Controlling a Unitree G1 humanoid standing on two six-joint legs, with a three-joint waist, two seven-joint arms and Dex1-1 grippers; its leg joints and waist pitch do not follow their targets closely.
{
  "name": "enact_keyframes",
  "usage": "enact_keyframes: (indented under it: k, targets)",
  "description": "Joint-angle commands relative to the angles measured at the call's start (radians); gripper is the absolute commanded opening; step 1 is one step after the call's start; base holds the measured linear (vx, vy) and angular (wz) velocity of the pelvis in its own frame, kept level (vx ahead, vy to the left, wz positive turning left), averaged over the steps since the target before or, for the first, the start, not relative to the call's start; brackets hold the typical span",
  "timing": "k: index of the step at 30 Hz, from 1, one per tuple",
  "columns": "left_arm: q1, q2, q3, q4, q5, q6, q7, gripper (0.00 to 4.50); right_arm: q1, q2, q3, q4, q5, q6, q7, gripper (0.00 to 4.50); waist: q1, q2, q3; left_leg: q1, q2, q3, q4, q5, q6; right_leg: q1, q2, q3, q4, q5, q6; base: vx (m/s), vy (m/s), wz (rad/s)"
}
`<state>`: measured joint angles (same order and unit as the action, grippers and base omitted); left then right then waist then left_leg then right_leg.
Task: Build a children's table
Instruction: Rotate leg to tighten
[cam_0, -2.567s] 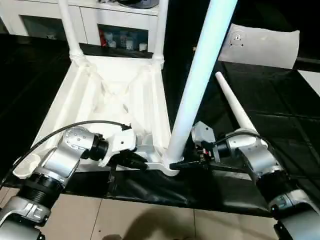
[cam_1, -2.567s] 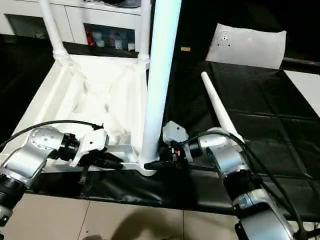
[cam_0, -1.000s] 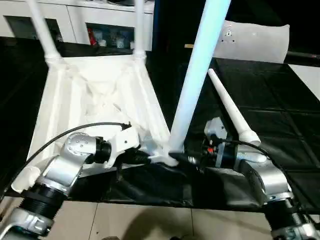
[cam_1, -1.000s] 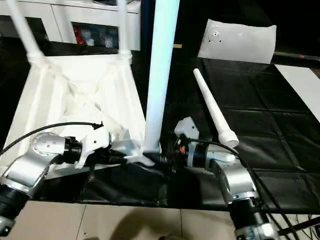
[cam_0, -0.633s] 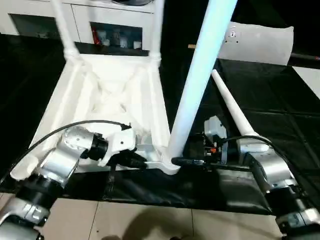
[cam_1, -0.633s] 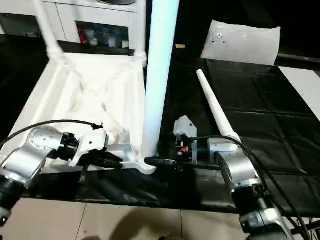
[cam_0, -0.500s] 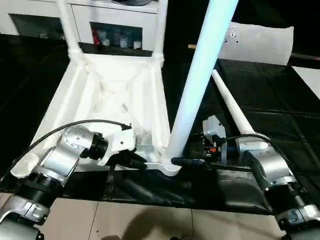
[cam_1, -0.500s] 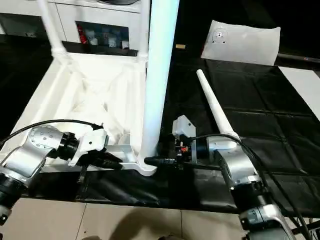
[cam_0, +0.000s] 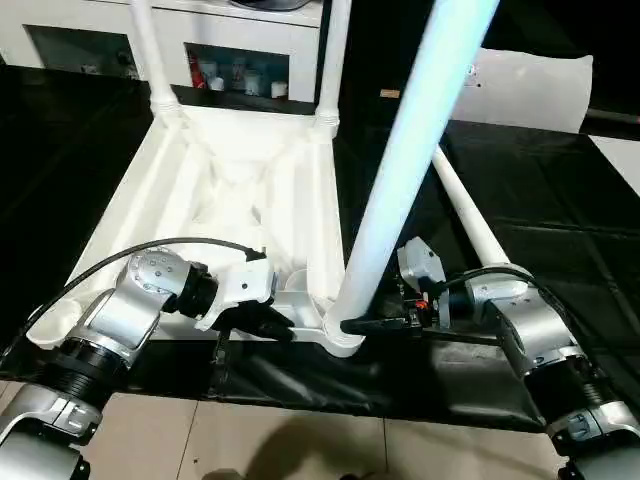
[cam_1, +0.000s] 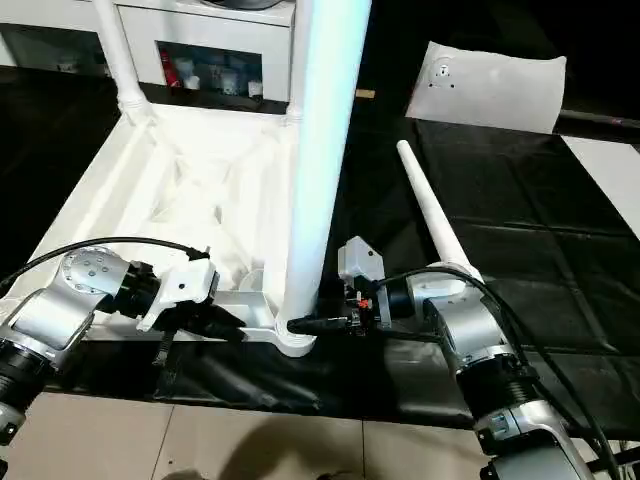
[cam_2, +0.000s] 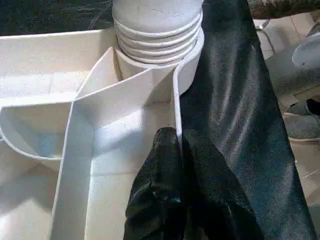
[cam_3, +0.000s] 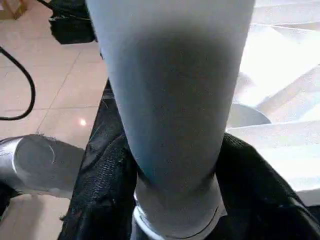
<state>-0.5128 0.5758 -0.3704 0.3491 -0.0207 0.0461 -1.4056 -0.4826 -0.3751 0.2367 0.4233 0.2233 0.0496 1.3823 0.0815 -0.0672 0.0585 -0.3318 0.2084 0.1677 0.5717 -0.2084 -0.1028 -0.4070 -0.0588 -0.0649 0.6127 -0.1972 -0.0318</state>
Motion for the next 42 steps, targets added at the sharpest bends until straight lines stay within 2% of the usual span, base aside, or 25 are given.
enact_keyframes:
  k: [1, 6, 7, 9, 14, 15, 17, 18, 19, 21, 22, 23, 25, 27, 28, 30, 32, 33, 34, 35, 37, 38, 39, 40, 42]
  targets:
    - [0.013, -0.002, -0.076, 0.014, 0.04, -0.008, -0.047, 0.0, -0.007, -0.003, 0.012, 0.0, 0.0, -0.006, 0.025, 2.0, -0.005, 0.009, -0.051, -0.006, 0.024, 0.007, -0.055, -0.059, 0.077, 0.061, -0.071, 0.054, -0.053, -0.053, -0.239, 0.0, 0.0, 0.0]
    - [0.014, 0.0, -0.077, 0.013, 0.039, -0.002, -0.047, 0.0, 0.013, -0.003, 0.025, -0.016, 0.005, 0.004, 0.029, 1.94, 0.0, 0.009, -0.051, -0.006, 0.025, 0.006, -0.056, -0.067, 0.069, 0.062, -0.071, 0.053, -0.053, -0.066, -0.233, 0.0, 0.0, 0.0]
    - [0.014, 0.0, -0.077, 0.013, 0.039, -0.002, -0.047, 0.0, 0.013, -0.003, 0.025, -0.016, 0.005, 0.004, 0.029, 1.94, 0.001, 0.014, -0.05, -0.005, 0.025, 0.006, -0.057, -0.068, 0.067, 0.06, -0.071, 0.053, -0.053, -0.065, -0.234, 0.0, 0.0, 0.0]
    - [0.015, -0.002, -0.071, 0.014, 0.037, 0.009, -0.04, 0.0, 0.025, -0.001, 0.03, -0.022, 0.005, 0.015, 0.028, 1.93, 0.0, 0.013, -0.05, -0.006, 0.024, 0.006, -0.057, -0.07, 0.064, 0.062, -0.07, 0.053, -0.053, -0.051, -0.235, 0.0, 0.0, 0.0]
    - [0.015, -0.04, -0.028, 0.01, 0.024, 0.103, 0.049, 0.0, 0.071, 0.046, 0.013, -0.056, 0.001, 0.096, -0.1, 1.93, 0.001, 0.017, -0.043, -0.006, 0.024, 0.005, -0.06, -0.096, 0.054, 0.058, -0.071, 0.053, -0.06, -0.091, -0.228, 0.0, 0.0, 0.0]
    - [0.017, -0.067, -0.011, 0.0, 0.018, 0.142, 0.098, 0.0, 0.092, 0.084, 0.001, -0.067, -0.01, 0.118, -0.189, 1.93, 0.001, 0.017, -0.039, -0.003, 0.026, 0.006, -0.063, -0.116, 0.042, 0.056, -0.072, 0.055, -0.066, -0.126, -0.222, 0.0, 0.0, 0.0]
    - [0.021, -0.102, 0.007, -0.018, 0.01, 0.192, 0.157, 0.0, 0.119, 0.134, -0.011, -0.079, -0.023, 0.148, -0.299, 1.93, -0.002, 0.015, -0.03, -0.001, 0.023, 0.002, -0.071, -0.187, 0.019, 0.055, -0.075, 0.053, -0.083, -0.28, -0.181, 0.0, 0.0, 0.0]
    - [0.021, -0.104, 0.008, -0.019, 0.009, 0.195, 0.16, 0.0, 0.121, 0.137, -0.012, -0.08, -0.023, 0.15, -0.306, 1.93, -0.004, 0.013, -0.024, 0.005, 0.02, -0.001, -0.074, -0.24, 0.008, 0.05, -0.076, 0.052, -0.098, -0.422, -0.135, -0.051, -0.006, -0.05]
    - [0.028, -0.136, 0.014, -0.039, 0.007, 0.23, 0.204, 0.0, 0.137, 0.179, -0.02, -0.084, -0.037, 0.172, -0.388, 1.93, -0.007, 0.017, -0.021, 0.004, 0.017, -0.007, -0.077, -0.266, 0.002, 0.049, -0.079, 0.051, -0.107, -0.53, -0.093, -0.051, -0.006, -0.05]
    - [0.038, -0.198, 0.021, -0.078, 0.001, 0.3, 0.278, 0.0, 0.159, 0.251, -0.033, -0.089, -0.046, 0.222, -0.514, 1.93, -0.017, 0.016, -0.02, 0.007, 0.016, -0.011, -0.078, -0.282, -0.004, 0.041, -0.079, 0.05, -0.116, -0.597, -0.06, -0.053, -0.004, -0.04]
    - [0.037, -0.243, 0.024, -0.091, 0.006, 0.334, 0.331, 0.0, 0.161, 0.3, -0.044, -0.084, -0.05, 0.241, -0.59, 1.93, -0.029, 0.013, -0.018, 0.004, 0.013, -0.015, -0.078, -0.293, -0.01, 0.04, -0.078, 0.045, -0.122, -0.638, -0.04, -0.05, -0.002, -0.04]
    - [0.028, -0.32, 0.029, -0.092, 0.019, 0.382, 0.421, 0.0, 0.152, 0.382, -0.066, -0.069, -0.056, 0.272, -0.716, 1.93, -0.032, 0.016, -0.017, 0.004, 0.013, -0.017, -0.079, -0.302, -0.013, 0.038, -0.077, 0.043, -0.125, -0.655, -0.034, 0.0, 0.0, 0.0]
    - [0.021, -0.364, 0.033, -0.086, 0.03, 0.407, 0.476, 0.0, 0.143, 0.429, -0.079, -0.061, -0.068, 0.288, -0.797, 1.93, -0.046, 0.015, -0.016, 0.008, 0.007, -0.021, -0.076, -0.331, -0.018, 0.032, -0.076, 0.033, -0.137, -0.703, -0.011, -0.051, 0.013, -0.08]
    - [0.008, -0.412, 0.035, -0.072, 0.049, 0.419, 0.54, 0.0, 0.117, 0.481, -0.09, -0.033, -0.1, 0.298, -0.91, 1.93, -0.06, 0.02, -0.021, -0.005, 0.008, -0.028, -0.083, -0.332, -0.009, 0.045, -0.077, 0.025, -0.141, -0.668, -0.003, 0.0, 0.0, 0.0]
    - [0.003, -0.43, 0.035, -0.065, 0.056, 0.42, 0.565, 0.0, 0.106, 0.502, -0.096, -0.021, -0.108, 0.296, -0.95, 1.93, -0.063, 0.025, -0.022, -0.005, 0.011, -0.031, -0.086, -0.343, -0.008, 0.045, -0.077, 0.023, -0.142, -0.636, -0.006, 0.0, 0.0, 0.0]
    - [0.0, -0.448, 0.033, -0.065, 0.065, 0.428, 0.587, 0.0, 0.093, 0.534, -0.102, -0.018, -0.106, 0.281, -0.987, 1.93, -0.07, 0.02, -0.022, 0.001, 0.011, -0.031, -0.088, -0.367, 0.002, 0.042, -0.075, 0.02, -0.146, -0.598, -0.017, 0.0, 0.0, 0.0]
    - [0.009, -0.438, 0.024, -0.081, 0.078, 0.437, 0.583, 0.0, 0.098, 0.54, -0.091, -0.038, -0.119, 0.26, -0.982, 1.93, -0.073, 0.02, -0.018, 0.011, 0.009, -0.03, -0.086, -0.399, 0.008, 0.03, -0.075, 0.021, -0.152, -0.62, -0.016, 0.0, 0.0, 0.0]
    - [0.015, -0.432, 0.021, -0.091, 0.089, 0.444, 0.582, 0.0, 0.104, 0.541, -0.087, -0.049, -0.134, 0.252, -0.983, 2.28, -0.075, 0.019, -0.019, 0.01, 0.009, -0.03, -0.086, -0.401, 0.013, 0.032, -0.077, 0.024, -0.151, -0.619, -0.015, 0.0, 0.0, 0.0]
    - [0.02, -0.42, 0.019, -0.095, 0.097, 0.442, 0.576, 0.0, 0.111, 0.535, -0.088, -0.057, -0.137, 0.247, -0.976, 2.28, -0.075, 0.022, -0.019, 0.006, 0.011, -0.031, -0.089, -0.39, 0.016, 0.033, -0.078, 0.027, -0.148, -0.598, -0.021, 0.0, 0.0, 0.0]
    - [0.023, -0.412, 0.018, -0.098, 0.101, 0.441, 0.572, 0.0, 0.115, 0.532, -0.088, -0.062, -0.138, 0.243, -0.972, 2.63, -0.076, 0.017, -0.02, 0.004, 0.012, -0.03, -0.089, -0.384, 0.018, 0.034, -0.077, 0.028, -0.148, -0.588, -0.023, 0.0, 0.0, 0.0]
    - [0.042, -0.357, 0.016, -0.11, 0.116, 0.424, 0.545, 0.0, 0.141, 0.493, -0.105, -0.093, -0.127, 0.23, -0.944, 2.68, -0.073, 0.012, -0.023, 0.002, 0.015, -0.028, -0.089, -0.359, 0.022, 0.035, -0.08, 0.034, -0.142, -0.56, -0.031, 0.0, 0.0, 0.0]
    - [0.052, -0.331, 0.017, -0.116, 0.118, 0.418, 0.533, 0.0, 0.154, 0.467, -0.109, -0.108, -0.123, 0.219, -0.923, 2.76, -0.07, 0.016, -0.024, -0.001, 0.017, -0.026, -0.09, -0.331, 0.027, 0.034, -0.08, 0.04, -0.136, -0.512, -0.047, 0.0, 0.0, 0.0]
    - [0.061, -0.305, 0.018, -0.122, 0.114, 0.401, 0.515, 0.0, 0.165, 0.436, -0.117, -0.122, -0.123, 0.209, -0.907, 2.76, -0.07, 0.012, -0.029, -0.007, 0.02, -0.023, -0.09, -0.294, 0.032, 0.041, -0.078, 0.044, -0.126, -0.44, -0.067, 0.0, 0.0, 0.0]
    - [0.063, -0.298, 0.019, -0.123, 0.114, 0.398, 0.511, 0.0, 0.167, 0.427, -0.119, -0.126, -0.121, 0.207, -0.899, 3.03, -0.069, 0.013, -0.028, -0.01, 0.021, -0.02, -0.09, -0.265, 0.033, 0.042, -0.075, 0.047, -0.117, -0.38, -0.089, 0.0, 0.0, 0.0]
    - [0.072, -0.272, 0.02, -0.128, 0.111, 0.385, 0.49, 0.0, 0.179, 0.393, -0.128, -0.14, -0.114, 0.198, -0.869, 3.13, -0.067, 0.011, -0.031, -0.003, 0.02, -0.013, -0.085, -0.258, 0.041, 0.039, -0.073, 0.05, -0.115, -0.368, -0.107, 0.028, -0.012, 0.04]
